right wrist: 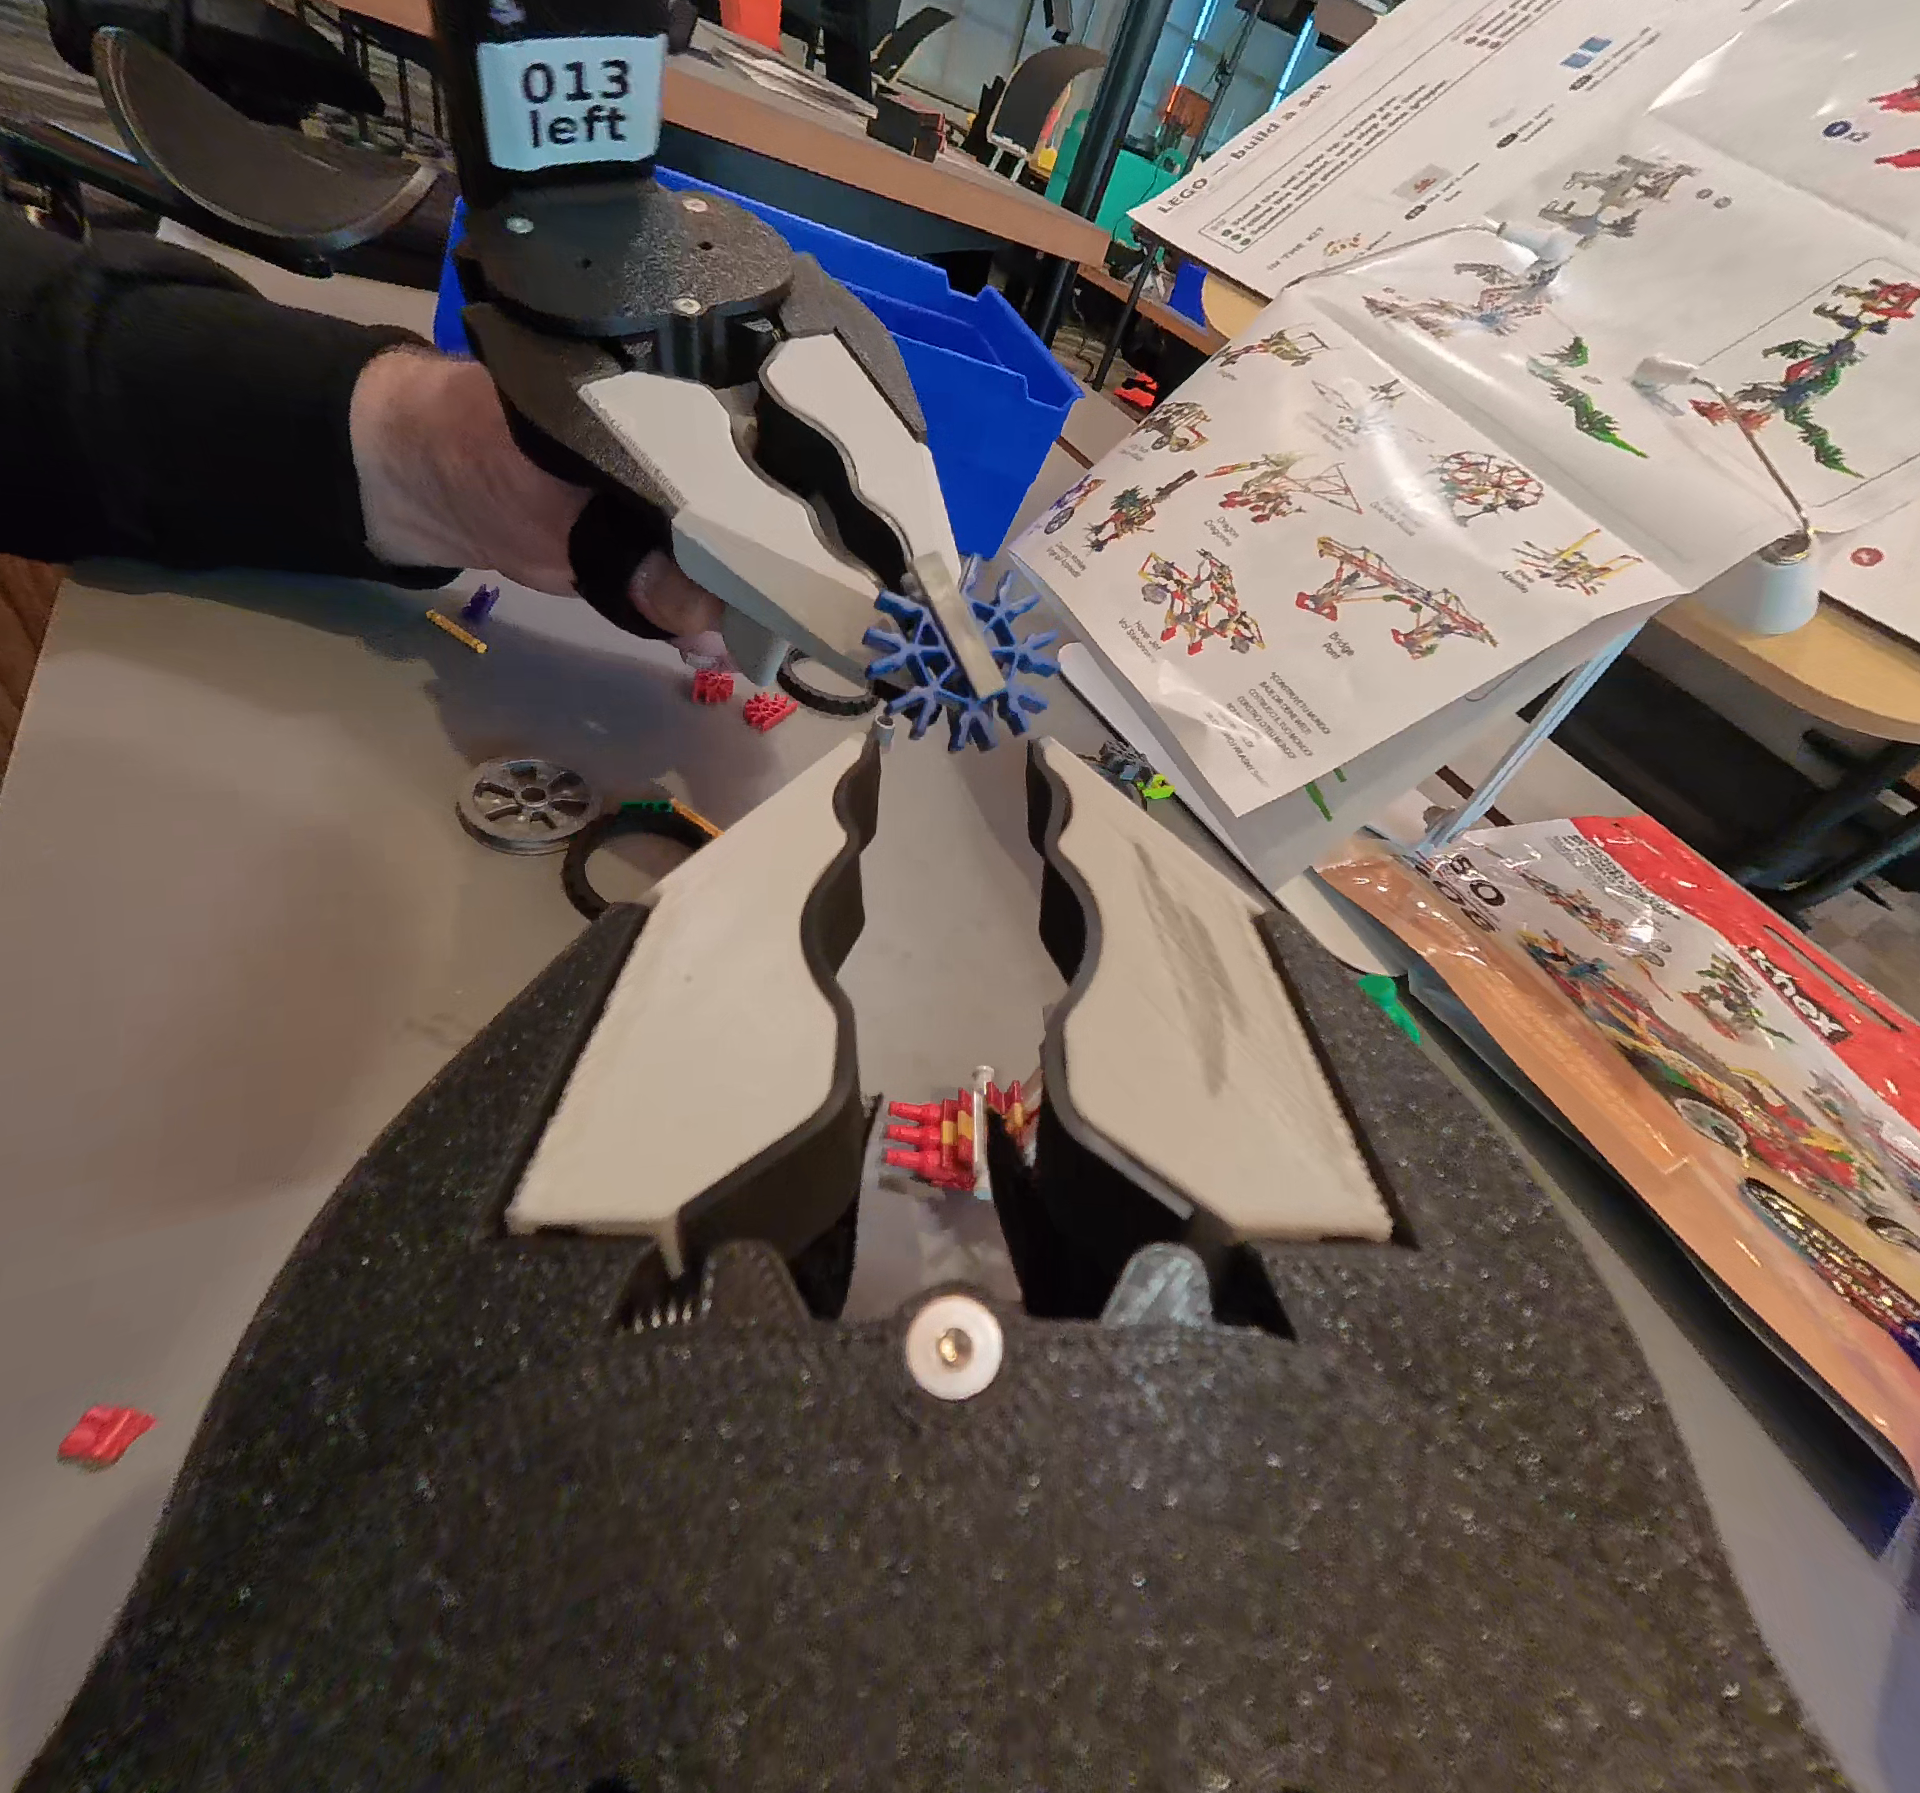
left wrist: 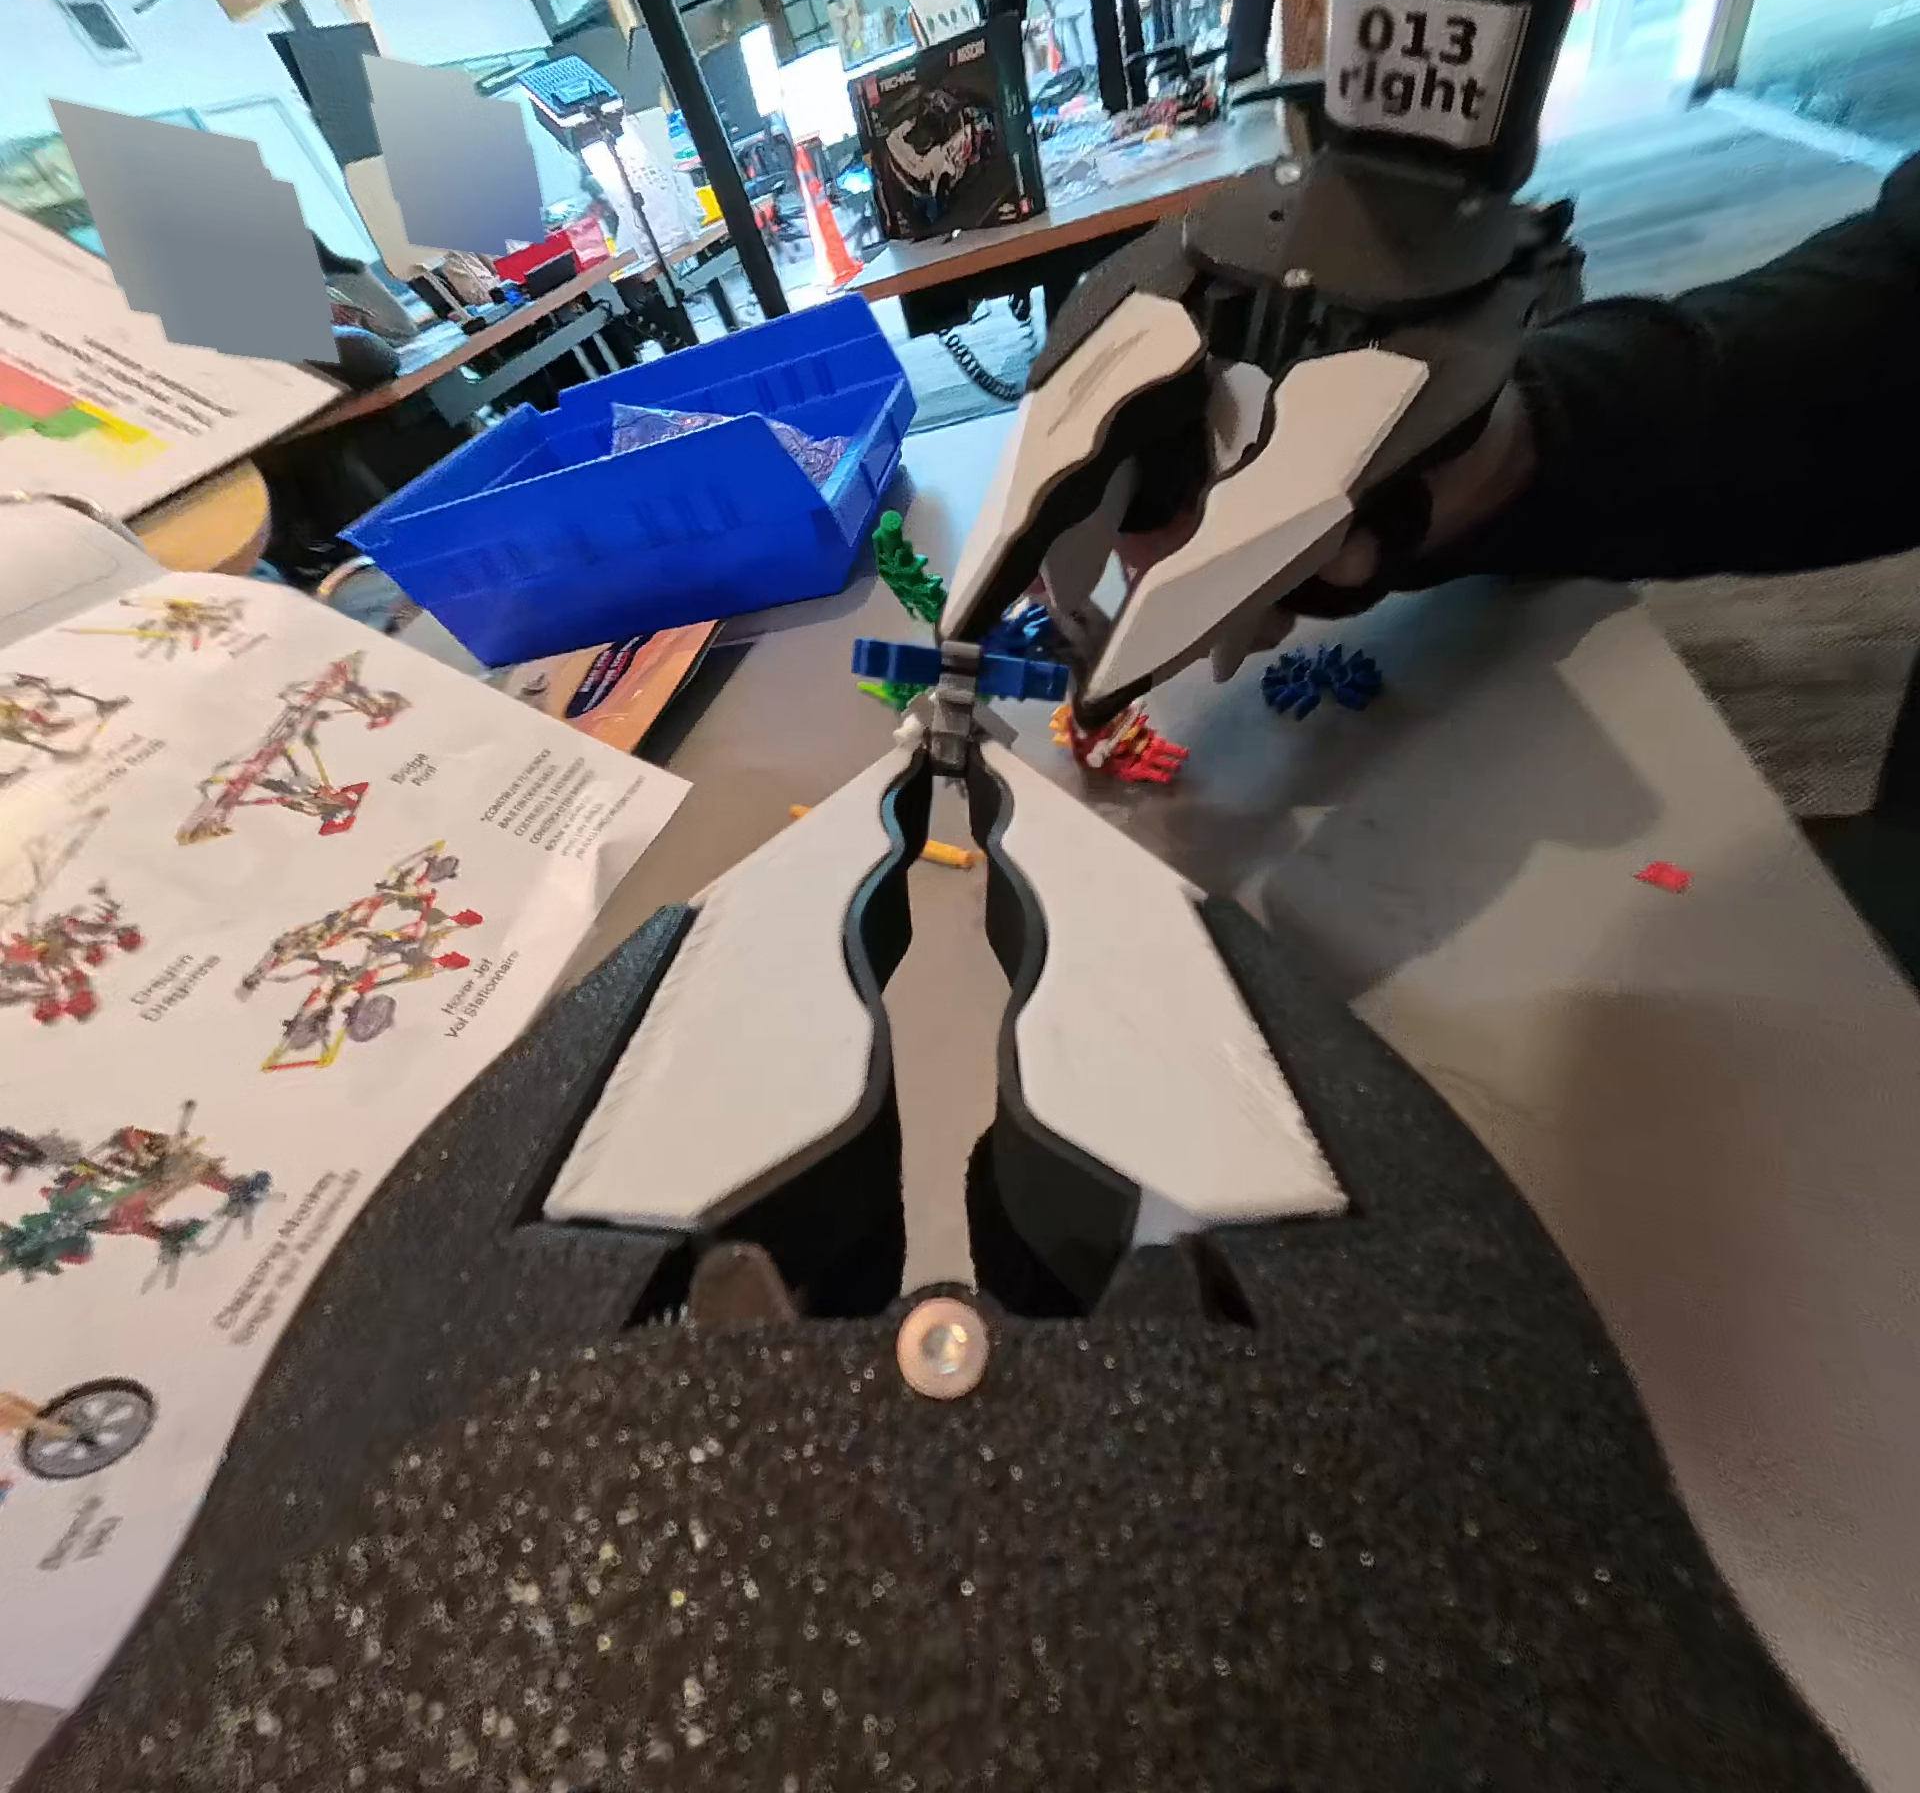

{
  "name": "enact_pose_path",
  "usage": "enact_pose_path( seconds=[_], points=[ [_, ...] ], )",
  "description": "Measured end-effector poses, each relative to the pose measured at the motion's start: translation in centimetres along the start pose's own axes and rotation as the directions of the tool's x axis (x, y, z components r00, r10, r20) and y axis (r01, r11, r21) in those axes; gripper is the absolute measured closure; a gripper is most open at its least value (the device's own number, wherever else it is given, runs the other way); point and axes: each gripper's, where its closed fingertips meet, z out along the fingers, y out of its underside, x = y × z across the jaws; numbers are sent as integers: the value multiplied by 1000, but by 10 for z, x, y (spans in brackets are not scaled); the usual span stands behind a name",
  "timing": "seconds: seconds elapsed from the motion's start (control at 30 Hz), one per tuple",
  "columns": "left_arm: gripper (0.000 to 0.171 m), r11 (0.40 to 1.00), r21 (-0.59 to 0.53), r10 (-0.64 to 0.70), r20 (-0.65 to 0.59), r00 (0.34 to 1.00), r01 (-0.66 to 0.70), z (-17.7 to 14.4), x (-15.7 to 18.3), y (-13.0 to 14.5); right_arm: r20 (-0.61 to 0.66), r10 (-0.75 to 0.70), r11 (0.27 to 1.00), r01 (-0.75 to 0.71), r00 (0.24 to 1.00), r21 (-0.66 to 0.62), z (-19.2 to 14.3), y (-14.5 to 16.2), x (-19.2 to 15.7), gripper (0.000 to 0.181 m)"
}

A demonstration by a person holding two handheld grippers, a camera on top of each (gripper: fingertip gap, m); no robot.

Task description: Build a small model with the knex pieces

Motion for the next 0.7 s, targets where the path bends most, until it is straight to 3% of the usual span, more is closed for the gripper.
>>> enact_pose_path(
  seconds=[0.1, 0.2, 0.27, 0.57, 0.7],
  points=[
    [166, 985, -56, 164, 65, 984, -160, 2, -1, 2, -3, 30, 999, -31, 1000, -9, 2, 3, 3, 149],
    [166, 907, -150, 413, 123, 902, -395, 1, -2, 3, 21, 80, 997, -80, 997, -1, 1, 4, 4, 147],
    [166, 855, -177, 511, 139, 848, -487, -1, -1, -1, 50, 121, 992, -122, 991, 15, 0, 2, 3, 146],
    [167, 723, -188, 688, 105, 718, -665, -5, 9, -4, 242, 279, 952, -300, 929, 54, -7, -9, -11, 149],
    [167, 715, -140, 697, 81, 712, -685, -5, 20, -11, 334, 334, 932, -363, 881, 25, -8, -8, -21, 149]
  ],
)
